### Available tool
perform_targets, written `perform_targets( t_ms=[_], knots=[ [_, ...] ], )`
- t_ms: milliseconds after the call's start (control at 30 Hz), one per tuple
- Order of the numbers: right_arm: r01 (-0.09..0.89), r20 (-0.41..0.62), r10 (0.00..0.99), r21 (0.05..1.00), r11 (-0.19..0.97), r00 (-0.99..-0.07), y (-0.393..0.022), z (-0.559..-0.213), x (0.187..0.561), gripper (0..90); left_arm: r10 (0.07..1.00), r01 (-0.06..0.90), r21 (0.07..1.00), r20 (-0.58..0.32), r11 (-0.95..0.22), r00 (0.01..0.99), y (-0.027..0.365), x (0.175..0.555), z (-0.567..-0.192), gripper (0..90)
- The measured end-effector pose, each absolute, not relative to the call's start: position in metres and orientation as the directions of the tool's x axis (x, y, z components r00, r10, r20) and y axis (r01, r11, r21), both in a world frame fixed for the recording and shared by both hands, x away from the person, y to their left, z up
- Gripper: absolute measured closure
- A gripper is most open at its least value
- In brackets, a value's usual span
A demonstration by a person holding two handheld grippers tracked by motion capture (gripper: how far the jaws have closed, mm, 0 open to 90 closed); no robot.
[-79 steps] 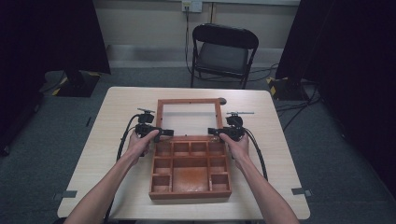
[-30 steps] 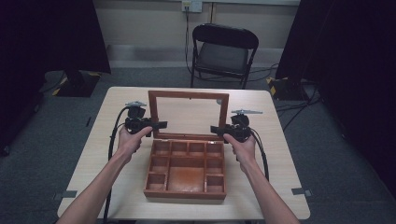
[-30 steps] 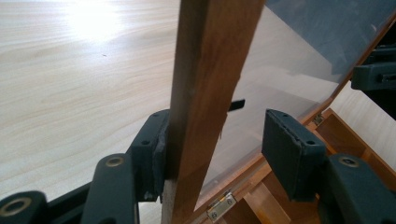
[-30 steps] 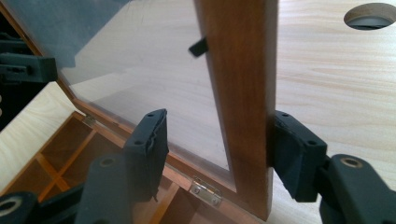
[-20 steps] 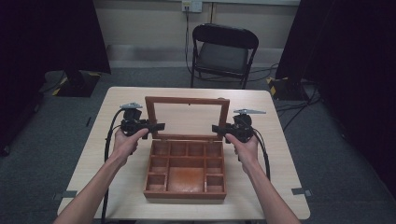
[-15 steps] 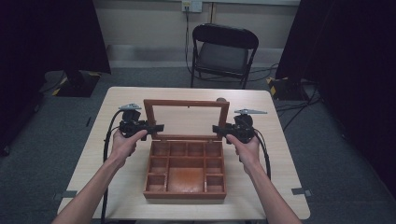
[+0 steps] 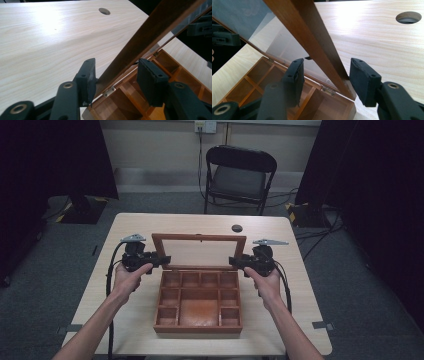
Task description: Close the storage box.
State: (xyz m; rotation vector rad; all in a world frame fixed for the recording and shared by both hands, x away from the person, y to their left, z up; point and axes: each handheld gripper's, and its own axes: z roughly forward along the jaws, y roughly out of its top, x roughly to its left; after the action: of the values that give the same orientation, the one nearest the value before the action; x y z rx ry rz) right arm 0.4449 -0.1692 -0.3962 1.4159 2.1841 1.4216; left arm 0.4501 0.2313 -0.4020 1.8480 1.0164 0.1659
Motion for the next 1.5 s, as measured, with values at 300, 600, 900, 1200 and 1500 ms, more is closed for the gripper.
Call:
perform_targets(
  t_ms=[300,600,900,1200,1500],
  knots=[
    [0.621,0.332,0.781,0.779,0.089,-0.528,-0.172,-0.395,0.437,43.3,0.708,0.554,0.812,-0.281,-0.185,0.648,0.231,0.440,-0.401,51.3],
    [0.623,0.337,0.778,0.777,0.088,-0.531,-0.174,-0.395,0.433,43.8,0.718,0.552,0.814,-0.274,-0.181,0.640,0.230,0.435,-0.402,50.7],
    [0.623,0.338,0.771,0.776,0.096,-0.540,-0.173,-0.397,0.430,42.4,0.729,0.563,0.805,-0.269,-0.189,0.629,0.232,0.431,-0.405,39.2],
    [0.634,0.328,0.785,0.766,0.104,-0.525,-0.169,-0.402,0.421,40.9,0.746,0.604,0.774,-0.287,-0.189,0.601,0.231,0.425,-0.411,35.4],
    [0.626,0.297,0.801,0.771,0.120,-0.519,-0.167,-0.408,0.413,42.4,0.743,0.620,0.747,-0.271,-0.239,0.613,0.221,0.430,-0.420,38.7]
  ],
)
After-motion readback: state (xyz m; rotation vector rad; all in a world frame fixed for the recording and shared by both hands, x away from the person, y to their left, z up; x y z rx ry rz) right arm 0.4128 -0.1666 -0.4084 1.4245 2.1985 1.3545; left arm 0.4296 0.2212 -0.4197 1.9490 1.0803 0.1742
